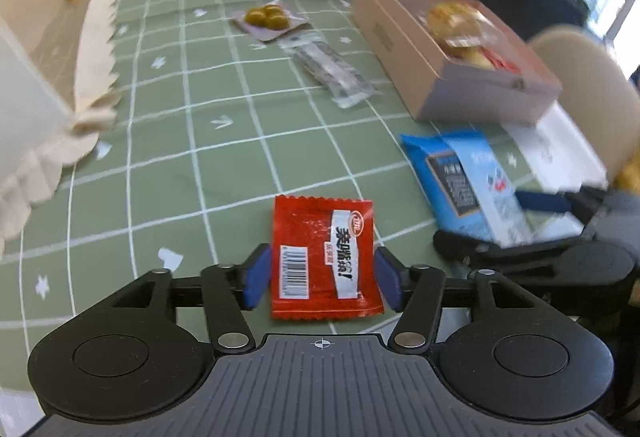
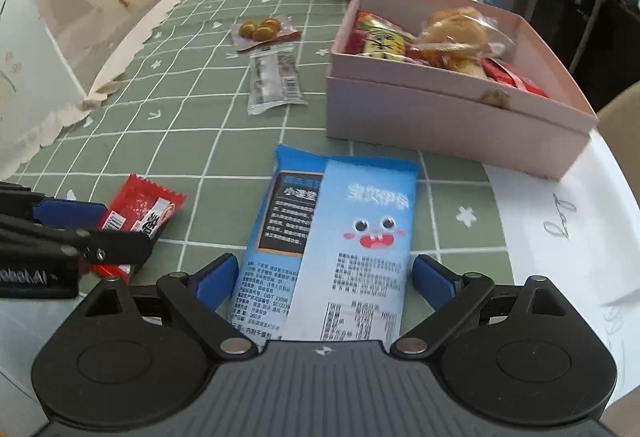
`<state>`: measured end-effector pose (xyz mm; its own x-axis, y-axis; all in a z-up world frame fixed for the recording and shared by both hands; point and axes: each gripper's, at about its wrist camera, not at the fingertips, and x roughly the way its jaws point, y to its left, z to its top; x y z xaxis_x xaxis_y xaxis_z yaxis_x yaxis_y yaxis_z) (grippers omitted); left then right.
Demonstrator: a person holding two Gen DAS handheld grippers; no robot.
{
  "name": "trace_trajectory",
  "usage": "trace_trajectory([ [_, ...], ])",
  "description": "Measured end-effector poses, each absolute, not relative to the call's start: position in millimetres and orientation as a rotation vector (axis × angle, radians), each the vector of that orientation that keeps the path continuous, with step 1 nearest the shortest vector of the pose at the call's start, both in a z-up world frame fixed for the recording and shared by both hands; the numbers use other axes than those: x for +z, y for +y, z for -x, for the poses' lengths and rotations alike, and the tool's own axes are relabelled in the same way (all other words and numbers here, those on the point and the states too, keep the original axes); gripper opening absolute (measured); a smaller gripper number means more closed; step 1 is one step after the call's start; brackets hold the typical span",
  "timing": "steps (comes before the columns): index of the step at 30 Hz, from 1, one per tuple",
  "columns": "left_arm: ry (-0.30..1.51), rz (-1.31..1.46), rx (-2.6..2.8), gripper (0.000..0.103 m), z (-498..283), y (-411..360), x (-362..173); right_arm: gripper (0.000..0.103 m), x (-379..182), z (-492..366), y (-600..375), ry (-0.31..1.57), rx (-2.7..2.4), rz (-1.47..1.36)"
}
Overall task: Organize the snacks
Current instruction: 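Lift the red packet with the left gripper while the right lifts the blue bag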
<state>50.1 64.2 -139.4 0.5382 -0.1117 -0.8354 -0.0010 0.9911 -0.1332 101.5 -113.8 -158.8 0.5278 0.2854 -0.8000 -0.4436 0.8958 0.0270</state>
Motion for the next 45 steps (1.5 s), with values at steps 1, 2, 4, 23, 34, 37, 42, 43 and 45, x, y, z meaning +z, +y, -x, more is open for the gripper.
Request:
trace_trajectory([
  [1,0.998,0.078,-0.067,0.067,-49.5,56.9,-140.9,0.095,-158.7,-101.2,-116.5,0.916,0.433,0.189],
  [2,0.993,0.04,-0.065,0.067,-49.1,51.0,-142.4,0.095,-158.8,-100.7,-119.2,0.916,0.429,0.187],
  [4,0.978,0.02,-0.055,0.066,-48.7,47.4,-144.3,0.095,-158.1,-100.9,-122.5,0.915,0.417,0.178],
  [23,0.936,0.084,-0.085,0.045,-41.4,47.7,-138.4,0.08,-138.9,-80.0,-140.8,0.806,0.488,0.259],
  [34,0.949,0.055,-0.096,0.039,-46.7,38.7,-138.1,0.08,-150.0,-76.7,-158.9,0.843,0.423,0.237],
  [37,0.96,0.072,-0.092,0.047,-48.9,41.1,-140.4,0.081,-154.4,-75.6,-161.3,0.853,0.414,0.236],
  [42,0.969,0.023,-0.099,0.058,-50.4,32.6,-144.1,0.084,-155.3,-74.0,-161.6,0.85,0.407,0.249],
  [43,0.968,0.003,-0.101,0.06,-50.0,29.2,-144.9,0.086,-155.7,-74.6,-161.6,0.852,0.408,0.251],
  [45,0.964,-0.036,-0.097,0.062,-49.0,22.5,-146.4,0.087,-156.5,-75.4,-162.3,0.855,0.403,0.245],
])
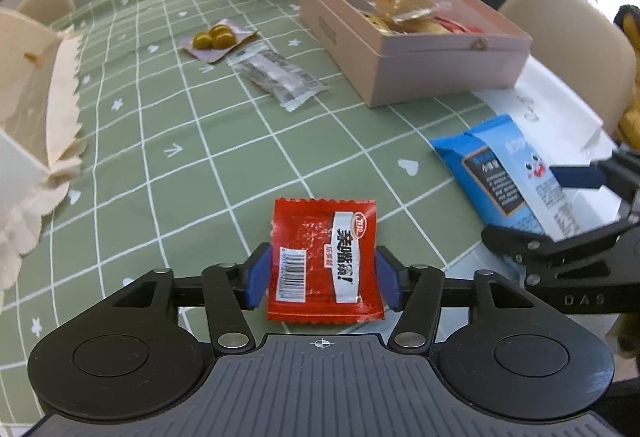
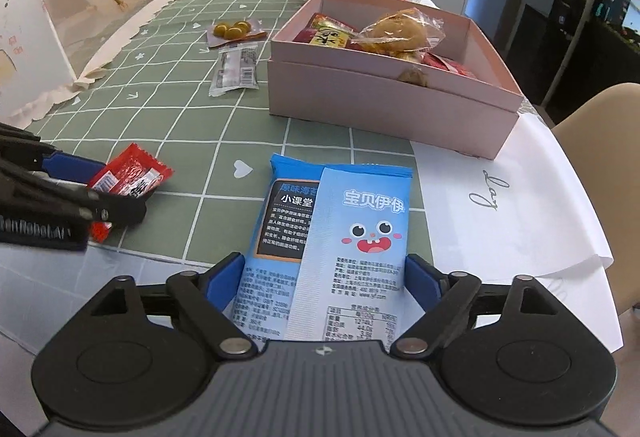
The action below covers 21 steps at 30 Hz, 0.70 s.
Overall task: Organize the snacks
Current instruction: 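Lift the red packet with the left gripper while the right lifts the blue bag, then carry the red packet and blue bag over the pink box with both grippers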
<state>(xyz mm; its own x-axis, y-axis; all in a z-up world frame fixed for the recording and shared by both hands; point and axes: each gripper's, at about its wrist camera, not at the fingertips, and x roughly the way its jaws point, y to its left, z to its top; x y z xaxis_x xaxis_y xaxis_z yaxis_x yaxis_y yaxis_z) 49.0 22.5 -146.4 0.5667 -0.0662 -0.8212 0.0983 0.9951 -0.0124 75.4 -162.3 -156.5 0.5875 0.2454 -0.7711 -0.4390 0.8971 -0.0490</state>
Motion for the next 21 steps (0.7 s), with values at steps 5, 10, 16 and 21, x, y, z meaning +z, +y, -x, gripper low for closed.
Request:
trace_trajectory([
  [5,0.947,-0.041,-0.097,0.061,-48.0,22.3,-147.7,0.087,-157.9,-78.7,-165.4,0.865,0.404,0.209],
  [10,0.937,-0.024,-0.083,0.053,-46.4,23.1,-146.0,0.083,-157.5,-79.1,-166.4,0.868,0.413,0.197],
  [16,0.931,-0.02,-0.098,0.043,-42.8,22.9,-141.9,0.08,-142.0,-72.1,-166.2,0.817,0.451,0.207],
  [21,0.939,0.01,-0.135,0.042,-37.8,21.0,-141.1,0.08,-125.2,-67.0,-167.0,0.763,0.466,0.222],
])
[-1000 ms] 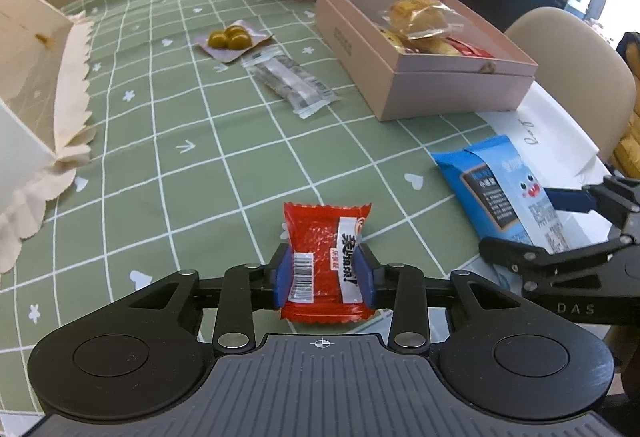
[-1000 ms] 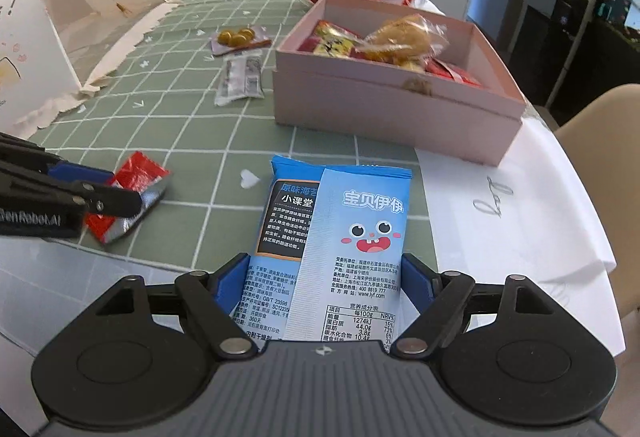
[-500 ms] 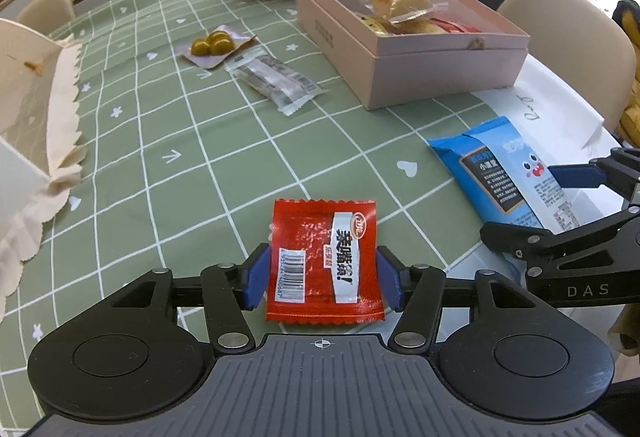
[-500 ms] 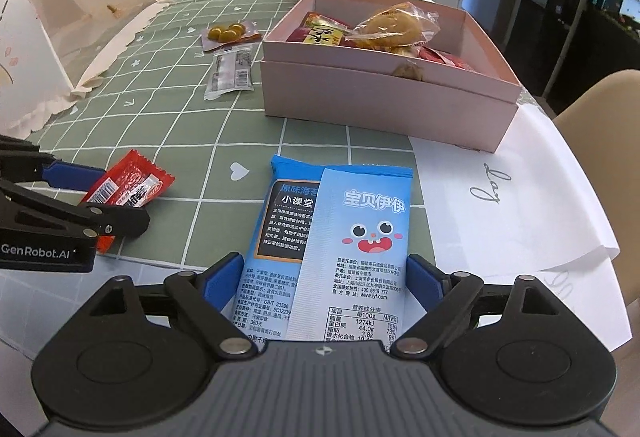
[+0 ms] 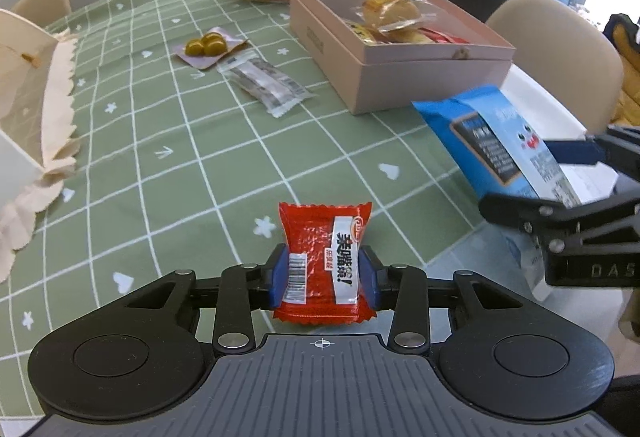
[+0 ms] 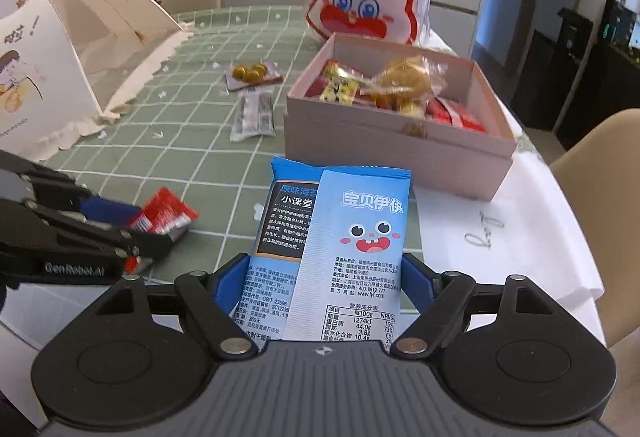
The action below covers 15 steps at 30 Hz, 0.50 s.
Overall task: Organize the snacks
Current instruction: 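Carry the red packet and blue bag over the pink box with both grippers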
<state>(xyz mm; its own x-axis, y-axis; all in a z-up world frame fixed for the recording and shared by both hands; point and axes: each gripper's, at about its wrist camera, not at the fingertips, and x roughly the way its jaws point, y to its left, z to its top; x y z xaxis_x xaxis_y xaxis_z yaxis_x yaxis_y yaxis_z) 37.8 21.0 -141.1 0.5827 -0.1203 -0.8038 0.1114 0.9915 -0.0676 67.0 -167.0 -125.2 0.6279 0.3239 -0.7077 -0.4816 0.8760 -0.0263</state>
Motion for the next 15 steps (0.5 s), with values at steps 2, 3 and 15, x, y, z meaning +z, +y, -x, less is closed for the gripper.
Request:
trace_trajectory([
  [2,0.944,0.007,-0.155,0.042,-33.0,17.3,-139.8,0.08,-122.2,-66.2,-169.2,0.759,0.467,0.228],
  [3,0.944,0.004,-0.163,0.042,-30.4,15.3,-138.5,0.08,-121.2,-65.4,-170.6,0.759,0.466,0.232],
  [15,0.545,-0.011,-0.345,0.042,-76.0,-0.3,13.8,0.081,10.4,-102.0,-227.6,0.45,0.388,0.217],
])
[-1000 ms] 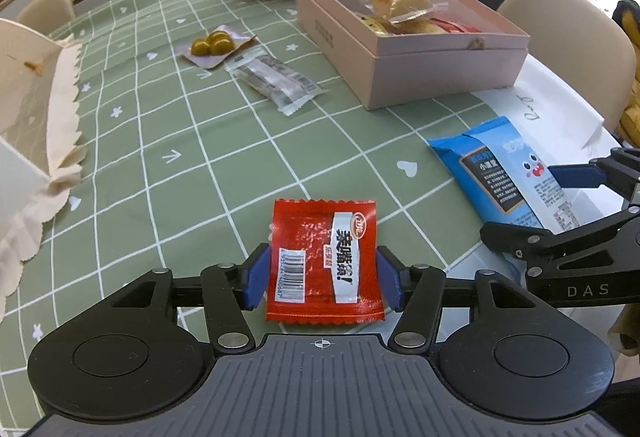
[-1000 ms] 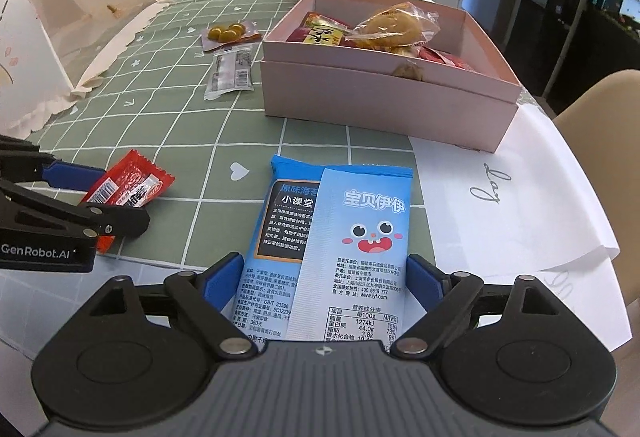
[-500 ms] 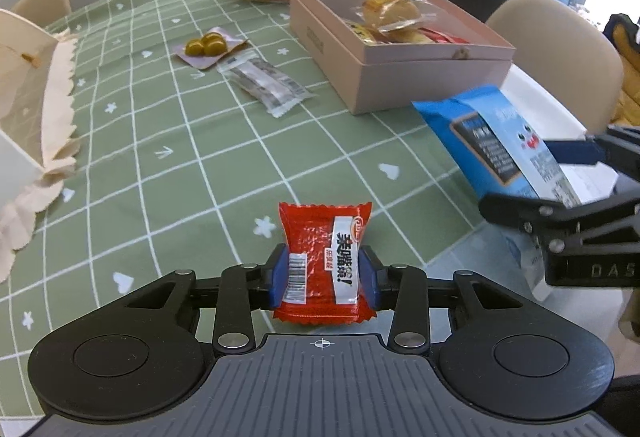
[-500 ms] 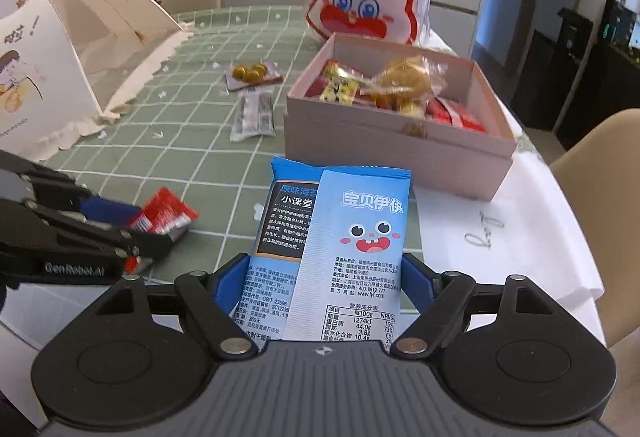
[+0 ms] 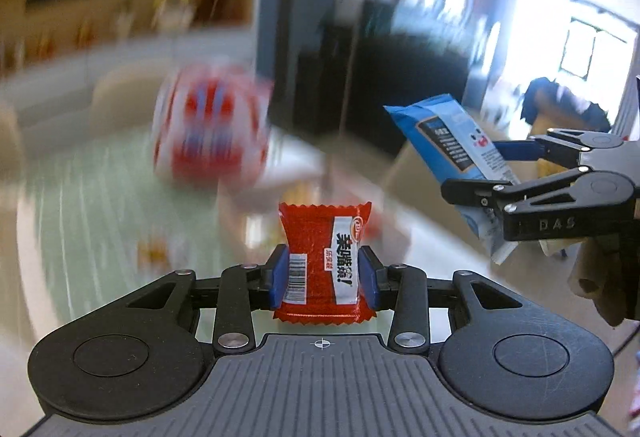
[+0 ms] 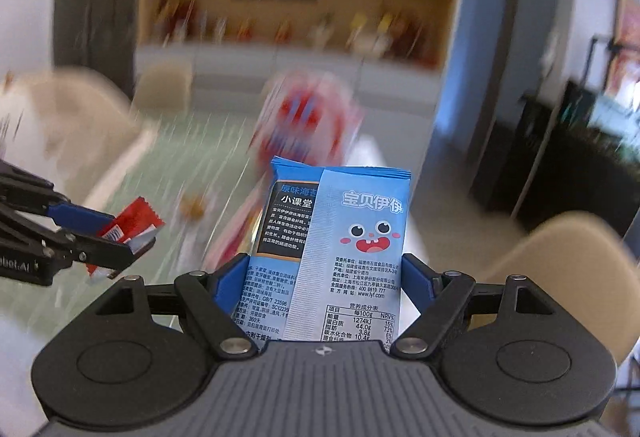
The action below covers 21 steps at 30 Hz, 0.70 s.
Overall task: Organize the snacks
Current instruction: 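Carry the red packet and blue bag over the pink box with both grippers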
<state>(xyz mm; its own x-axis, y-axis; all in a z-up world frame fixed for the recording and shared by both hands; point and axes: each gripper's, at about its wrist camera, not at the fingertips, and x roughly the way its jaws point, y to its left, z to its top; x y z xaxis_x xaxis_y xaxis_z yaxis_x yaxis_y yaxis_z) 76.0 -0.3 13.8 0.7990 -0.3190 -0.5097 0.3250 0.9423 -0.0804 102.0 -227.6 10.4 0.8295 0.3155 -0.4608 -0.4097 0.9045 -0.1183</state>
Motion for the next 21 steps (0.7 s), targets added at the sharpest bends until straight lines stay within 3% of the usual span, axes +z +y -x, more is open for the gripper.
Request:
trace_trajectory([
  [3,0.524,0.03,-0.383,0.043,-127.9,-9.7,26.3,0.081,55.0,-137.6,-240.5,0.421,0.367,0.118],
  [7,0.634,0.238,-0.385,0.043,-200.3,-6.6,-11.2,0.081,73.7,-175.9,-245.1,0.452,0.3,0.052],
  [12,0.827,0.331,-0.331,0.049,-259.4,-6.8,-91.6,0.081,54.2,-184.6,-240.9,0.513,0.262,0.071],
  [14,0.822,0.351,-0.311,0.052,-263.8,-2.5,-106.4,0.081,42.0,-189.1,-237.7,0.56,0.26,0.079],
  [21,0.719,0.531,-0.369,0.054,-248.7,34.3,-81.4,0.081,-7.5,-234.9,-219.3,0.741,0.312,-0.001],
])
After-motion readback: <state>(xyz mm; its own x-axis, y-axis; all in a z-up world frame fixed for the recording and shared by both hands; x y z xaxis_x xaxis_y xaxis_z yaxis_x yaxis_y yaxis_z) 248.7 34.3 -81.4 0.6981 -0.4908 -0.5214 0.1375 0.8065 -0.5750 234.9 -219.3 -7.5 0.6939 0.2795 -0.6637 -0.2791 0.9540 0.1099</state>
